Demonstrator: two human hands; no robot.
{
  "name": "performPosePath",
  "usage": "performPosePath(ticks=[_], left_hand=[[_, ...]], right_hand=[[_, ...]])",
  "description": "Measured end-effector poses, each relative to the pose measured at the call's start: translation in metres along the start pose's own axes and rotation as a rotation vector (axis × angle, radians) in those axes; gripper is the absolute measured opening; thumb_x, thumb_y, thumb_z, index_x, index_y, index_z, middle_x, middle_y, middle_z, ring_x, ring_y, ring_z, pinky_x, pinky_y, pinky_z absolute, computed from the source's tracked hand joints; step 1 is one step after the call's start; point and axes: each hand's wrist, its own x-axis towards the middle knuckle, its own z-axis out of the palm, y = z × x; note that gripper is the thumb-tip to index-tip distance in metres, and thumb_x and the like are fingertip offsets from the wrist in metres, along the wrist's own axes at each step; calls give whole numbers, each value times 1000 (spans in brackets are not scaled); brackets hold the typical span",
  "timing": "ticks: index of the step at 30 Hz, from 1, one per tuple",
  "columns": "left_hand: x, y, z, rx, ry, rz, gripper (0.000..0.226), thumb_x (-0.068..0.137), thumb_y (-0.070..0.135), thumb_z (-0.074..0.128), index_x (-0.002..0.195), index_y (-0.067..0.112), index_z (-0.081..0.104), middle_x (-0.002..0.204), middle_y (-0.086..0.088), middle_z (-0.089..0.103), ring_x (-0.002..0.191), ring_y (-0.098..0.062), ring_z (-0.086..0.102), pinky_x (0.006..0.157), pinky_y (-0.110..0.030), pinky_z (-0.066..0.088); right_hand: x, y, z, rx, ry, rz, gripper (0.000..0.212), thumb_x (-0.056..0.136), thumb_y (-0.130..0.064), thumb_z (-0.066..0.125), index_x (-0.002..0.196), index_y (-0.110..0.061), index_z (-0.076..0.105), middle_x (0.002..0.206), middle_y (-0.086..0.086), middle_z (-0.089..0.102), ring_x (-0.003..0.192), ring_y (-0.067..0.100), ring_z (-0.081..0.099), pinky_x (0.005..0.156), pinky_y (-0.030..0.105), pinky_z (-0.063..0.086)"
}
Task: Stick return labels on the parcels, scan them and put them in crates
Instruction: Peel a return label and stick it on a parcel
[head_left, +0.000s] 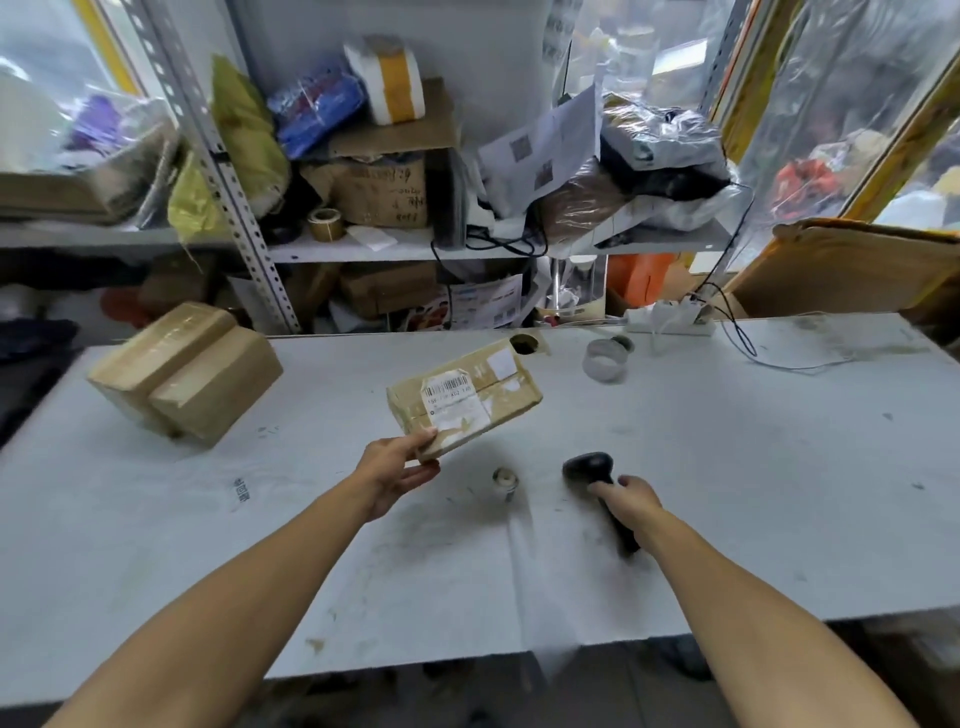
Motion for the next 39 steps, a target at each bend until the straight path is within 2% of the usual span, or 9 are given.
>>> performPosePath(ticks=[2,3,8,12,14,18,24,32,39], left_hand=[[-6,-3,-3,4,41,13,46,87,16,79,122,-7,61,118,-16,67,89,-32,73,69,-30,63],[-7,-4,-4,8,65,20,48,86,16,80,123,-7,60,120,-17,66,91,-33,73,68,-31,63],[-18,-8,-9,14,151,81,28,87,14,79,104,0,61,104,-12,66,99,-34,70,82,-37,63],[-20,-9,-19,5,209,115,28,87,16,80,101,3,60,105,-11,66,102,-32,70,93,-42,59],[-18,-11,-26,9,243,130,31,86,18,81,103,4,60,108,-12,67,102,-32,70,92,-43,59],[-15,-13,-35,-14,300,146,45,82,19,84,115,2,58,116,-15,66,107,-31,69,85,-41,62],[-19,-18,-32,-57,353,145,30,86,17,81,101,7,57,110,-13,65,109,-32,68,92,-42,59],[-23,-30,-30,-89,390,116,40,85,21,82,111,6,55,115,-14,65,107,-30,68,86,-39,61],[-24,-41,-33,-88,381,76,27,87,21,80,96,8,59,101,-10,66,106,-30,69,88,-41,60]], right_hand=[[0,9,10,-52,-8,-28,37,85,-35,64,113,-10,65,88,10,65,79,29,61,65,31,42],[0,10,13,-88,4,-36,32,87,-33,62,107,-9,66,83,10,63,75,29,60,62,30,41],[6,13,28,-27,-59,25,25,91,-18,62,109,0,61,94,16,61,89,33,61,73,35,47],[-3,5,40,127,-139,59,21,91,-26,63,96,-6,57,89,13,53,78,28,54,69,33,44],[-14,-11,38,187,-123,-30,25,92,-35,60,90,-10,58,86,11,55,75,26,55,65,31,42],[-55,-66,25,211,-197,-323,13,88,-19,56,81,-8,57,76,11,58,66,28,64,62,30,48],[-138,-131,4,47,-359,-656,12,76,-22,54,76,-10,53,63,7,48,56,20,54,56,29,43],[-180,-146,-4,-162,-291,-736,18,85,-25,58,76,-10,56,62,7,58,57,17,58,60,30,46],[-171,-144,-3,-143,-269,-728,16,85,-23,58,75,-11,57,64,7,57,62,20,59,62,31,47]])
